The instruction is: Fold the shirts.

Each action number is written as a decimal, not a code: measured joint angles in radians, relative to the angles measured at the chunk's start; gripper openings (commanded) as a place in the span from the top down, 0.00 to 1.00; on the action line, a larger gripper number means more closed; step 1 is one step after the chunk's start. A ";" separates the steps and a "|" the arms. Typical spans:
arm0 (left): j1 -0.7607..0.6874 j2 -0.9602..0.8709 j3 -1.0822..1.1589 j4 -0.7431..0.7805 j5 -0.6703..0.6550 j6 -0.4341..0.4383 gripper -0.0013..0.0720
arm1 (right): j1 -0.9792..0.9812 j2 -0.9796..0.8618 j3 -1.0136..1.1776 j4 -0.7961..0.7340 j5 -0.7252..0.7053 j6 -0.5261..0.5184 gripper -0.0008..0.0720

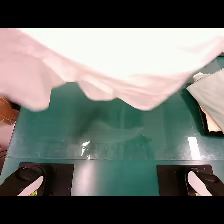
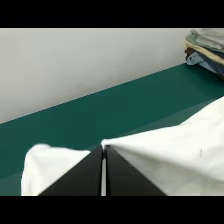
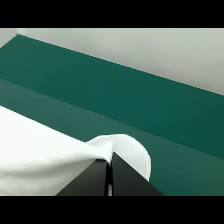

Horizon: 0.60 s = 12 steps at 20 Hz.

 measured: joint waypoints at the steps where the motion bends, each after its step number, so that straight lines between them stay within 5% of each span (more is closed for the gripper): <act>1: 0.000 0.000 -0.001 -0.006 -0.011 -0.002 0.95 | -0.013 -0.018 0.040 0.002 0.031 0.012 0.97; 7: 0.000 -0.047 -0.370 0.019 -0.101 -0.005 0.95 | 0.027 -0.262 0.104 -0.005 0.259 0.136 0.97; 12: 0.000 -0.195 -0.822 0.024 0.079 -0.005 0.95 | 0.111 -0.540 -0.068 -0.006 0.256 0.165 0.97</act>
